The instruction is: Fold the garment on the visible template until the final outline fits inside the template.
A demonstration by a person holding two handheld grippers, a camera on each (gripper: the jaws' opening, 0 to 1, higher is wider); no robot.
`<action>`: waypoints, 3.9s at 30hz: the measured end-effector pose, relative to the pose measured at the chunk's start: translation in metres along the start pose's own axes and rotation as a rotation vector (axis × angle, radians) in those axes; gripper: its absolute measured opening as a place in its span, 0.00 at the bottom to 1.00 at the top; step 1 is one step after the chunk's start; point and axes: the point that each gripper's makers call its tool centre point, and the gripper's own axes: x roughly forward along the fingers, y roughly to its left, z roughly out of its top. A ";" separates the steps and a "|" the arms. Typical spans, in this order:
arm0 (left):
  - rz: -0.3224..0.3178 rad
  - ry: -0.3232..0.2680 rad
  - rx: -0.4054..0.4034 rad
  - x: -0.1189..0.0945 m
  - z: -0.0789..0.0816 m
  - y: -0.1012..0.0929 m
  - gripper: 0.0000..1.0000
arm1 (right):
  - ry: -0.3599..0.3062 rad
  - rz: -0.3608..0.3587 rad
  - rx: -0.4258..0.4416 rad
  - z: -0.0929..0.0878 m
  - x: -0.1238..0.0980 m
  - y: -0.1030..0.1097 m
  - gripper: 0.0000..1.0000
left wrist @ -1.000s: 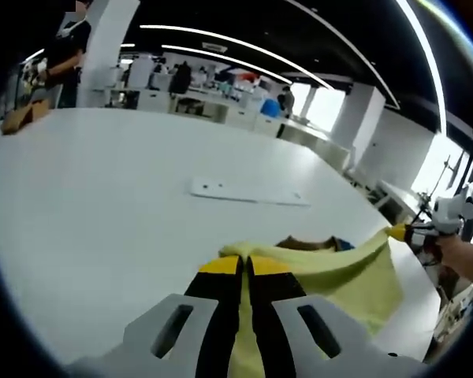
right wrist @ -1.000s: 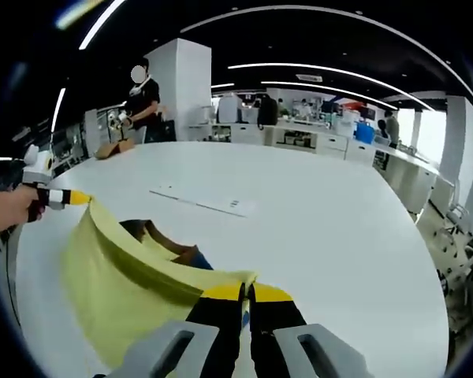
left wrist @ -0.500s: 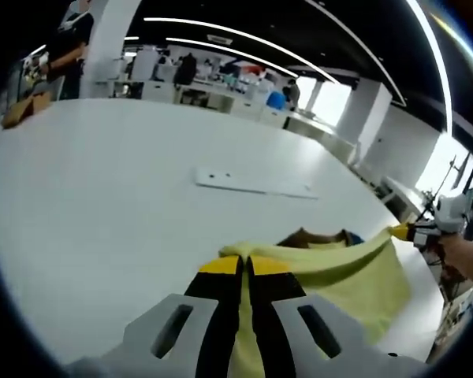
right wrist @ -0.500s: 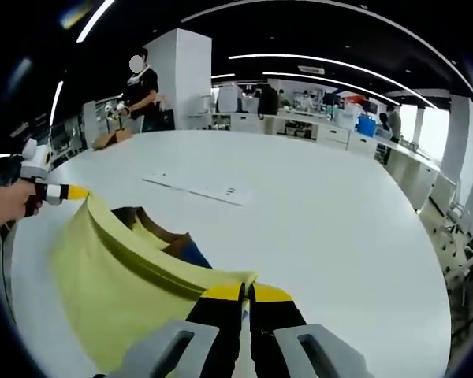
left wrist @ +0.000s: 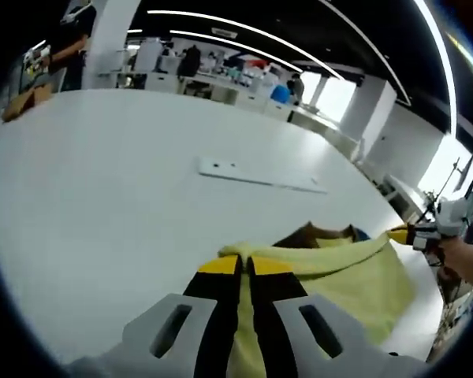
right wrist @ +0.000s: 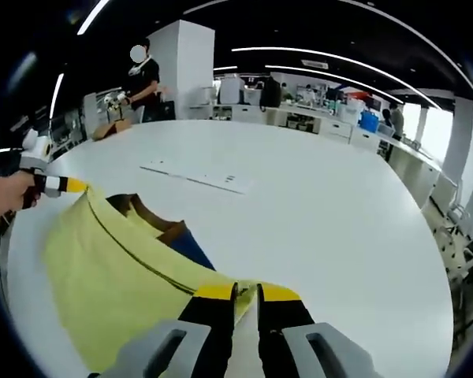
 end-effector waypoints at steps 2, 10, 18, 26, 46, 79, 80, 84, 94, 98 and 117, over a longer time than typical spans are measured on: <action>0.001 -0.004 -0.005 -0.001 0.001 0.002 0.04 | -0.017 -0.001 0.002 0.004 -0.002 -0.001 0.12; -0.026 -0.009 0.206 -0.011 0.004 -0.002 0.14 | -0.060 0.021 -0.200 0.014 -0.012 0.000 0.16; -0.054 0.060 0.461 -0.015 -0.012 -0.005 0.16 | -0.007 0.066 -0.350 0.001 -0.012 0.010 0.17; -0.023 0.086 0.523 -0.011 -0.015 0.003 0.15 | 0.017 0.063 -0.381 -0.004 -0.009 0.008 0.16; -0.029 0.098 0.734 0.013 -0.009 -0.006 0.02 | 0.015 0.079 -0.501 0.003 0.009 0.000 0.01; -0.093 0.094 0.621 0.027 -0.004 0.000 0.17 | 0.008 0.226 -0.346 -0.001 0.020 0.014 0.13; -0.095 0.098 0.617 0.028 -0.004 -0.002 0.12 | 0.014 0.227 -0.347 -0.002 0.022 0.015 0.09; -0.086 0.109 0.558 0.031 -0.004 -0.004 0.00 | 0.029 0.202 -0.327 -0.002 0.025 0.014 0.00; -0.038 0.049 0.367 0.032 0.014 0.004 0.00 | -0.072 0.167 0.059 0.022 0.030 0.001 0.00; -0.014 0.047 0.291 0.034 0.014 0.011 0.00 | -0.071 0.151 0.187 0.022 0.033 -0.003 0.00; -0.069 -0.032 0.100 0.021 0.028 0.007 0.32 | -0.182 0.114 0.315 0.040 0.011 -0.014 0.23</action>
